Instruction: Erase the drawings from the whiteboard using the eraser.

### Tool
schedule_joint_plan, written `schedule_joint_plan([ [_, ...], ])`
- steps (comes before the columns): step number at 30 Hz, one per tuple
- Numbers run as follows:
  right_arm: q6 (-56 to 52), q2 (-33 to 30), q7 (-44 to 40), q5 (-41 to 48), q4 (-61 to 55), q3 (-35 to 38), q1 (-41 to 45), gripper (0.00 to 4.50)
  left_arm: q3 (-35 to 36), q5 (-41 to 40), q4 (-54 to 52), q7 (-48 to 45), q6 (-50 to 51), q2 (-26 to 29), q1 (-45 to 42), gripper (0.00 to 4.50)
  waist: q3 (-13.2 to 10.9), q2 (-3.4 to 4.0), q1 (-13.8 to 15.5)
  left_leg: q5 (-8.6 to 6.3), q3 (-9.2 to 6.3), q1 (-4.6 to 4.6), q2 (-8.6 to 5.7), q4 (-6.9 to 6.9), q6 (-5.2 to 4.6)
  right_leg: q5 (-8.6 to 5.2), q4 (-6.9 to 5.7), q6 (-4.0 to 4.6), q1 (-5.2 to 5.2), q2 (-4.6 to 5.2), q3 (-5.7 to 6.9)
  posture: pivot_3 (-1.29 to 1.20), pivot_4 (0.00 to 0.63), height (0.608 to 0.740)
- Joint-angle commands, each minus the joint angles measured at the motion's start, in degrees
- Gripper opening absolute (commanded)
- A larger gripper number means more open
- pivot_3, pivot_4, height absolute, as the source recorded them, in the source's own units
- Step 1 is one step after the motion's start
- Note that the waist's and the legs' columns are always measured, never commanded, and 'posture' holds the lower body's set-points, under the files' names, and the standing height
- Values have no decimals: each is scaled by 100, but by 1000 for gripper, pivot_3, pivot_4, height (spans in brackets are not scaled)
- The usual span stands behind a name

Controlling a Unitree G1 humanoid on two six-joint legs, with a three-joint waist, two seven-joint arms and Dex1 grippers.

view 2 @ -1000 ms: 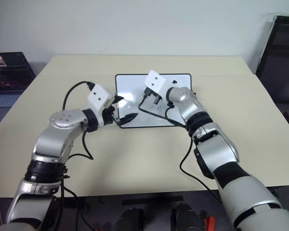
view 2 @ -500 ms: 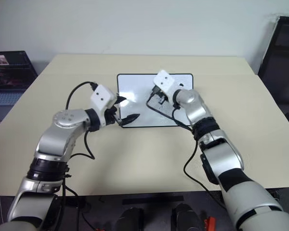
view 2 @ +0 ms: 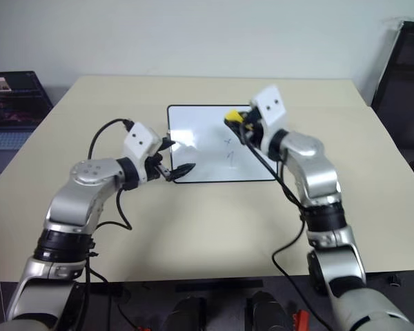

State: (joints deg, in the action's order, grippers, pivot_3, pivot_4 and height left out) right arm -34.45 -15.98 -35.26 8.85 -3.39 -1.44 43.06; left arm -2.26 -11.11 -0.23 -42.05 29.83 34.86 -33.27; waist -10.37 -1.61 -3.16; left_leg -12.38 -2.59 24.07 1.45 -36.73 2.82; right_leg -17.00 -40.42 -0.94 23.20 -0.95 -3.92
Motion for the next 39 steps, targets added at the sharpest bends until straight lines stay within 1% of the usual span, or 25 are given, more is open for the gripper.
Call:
schedule_joint_plan([
  [1, -378, -151, -5, 335, -949, 103, -393, 955, 261, -111, -264, 13, 17, 88, 58, 4500, 0, 0, -6, 0, 0, 0, 0, 0, 0, 0, 0, 0, 0, -1, 1, 0, 150, 740],
  [3, -416, -126, 123, 456, -1304, 181, -766, 955, 389, -170, -237, 111, 14, 33, 127, 4500, 0, 0, -18, 0, 4, -1, 1, 0, 0, 0, 0, 0, 0, -2, -1, 0, 150, 740],
  [6, -117, -96, 351, 377, -1658, 139, -1277, 955, 493, -200, -239, 233, -31, -34, 261, 4500, 0, -1, -9, 0, 5, -2, 3, 0, 0, -1, 0, -2, 0, -4, 0, 0, 150, 740],
  [13, 359, -131, 723, 259, -2022, 87, -2270, 955, 871, -370, -486, 674, -23, -288, 549, 4500, 1, -3, 11, 0, 12, 1, 1, -1, 0, -3, 11, -9, -4, -1, -2, 0, 150, 740],
  [16, 437, -139, 800, 270, -2034, 83, -2473, 955, 854, -392, -598, 695, 15, -277, 649, 4500, 1, -3, 10, 0, 15, 2, 2, 0, 0, -3, 12, -9, -4, -2, -5, 0, 150, 740],
  [19, 500, -182, 897, 183, -1940, 48, -2460, 955, 781, -407, -624, 646, 51, -247, 669, 4500, 1, -3, 7, 0, 21, 0, 2, -1, 1, -3, 11, -10, -4, -3, -3, 0, 150, 740],
  [23, 650, -284, 960, -185, -1567, -260, -2059, 955, 630, -381, -560, 468, 77, -157, 608, 4500, 1, -3, -6, 0, 27, 0, 2, -2, 0, -5, 12, -16, -4, -4, -3, 0, 150, 740],
  [29, 867, -152, 1120, -842, -395, -884, -886, 955, 461, -265, -347, 448, 26, -188, 340, 4500, 1, -3, -3, 1, 35, -4, 4, -2, 1, -2, 12, -11, -4, -8, -3, 0, 150, 740],
  [32, 1096, 84, 1092, -1112, 596, -1186, 31, 955, 298, -206, -193, 363, -30, -218, 107, 4500, 0, -4, -14, 1, 39, -3, 2, -1, 0, 2, 12, -4, -3, -8, -4, 0, 150, 740],
  [39, 2069, 517, 1263, -1552, 2857, -1370, 1335, 955, 153, -119, -111, 235, -84, -185, 86, 4500, 0, -4, -8, 0, 40, -2, 2, 4, 0, 3, 18, -2, -2, -3, -2, 0, 150, 740],
])
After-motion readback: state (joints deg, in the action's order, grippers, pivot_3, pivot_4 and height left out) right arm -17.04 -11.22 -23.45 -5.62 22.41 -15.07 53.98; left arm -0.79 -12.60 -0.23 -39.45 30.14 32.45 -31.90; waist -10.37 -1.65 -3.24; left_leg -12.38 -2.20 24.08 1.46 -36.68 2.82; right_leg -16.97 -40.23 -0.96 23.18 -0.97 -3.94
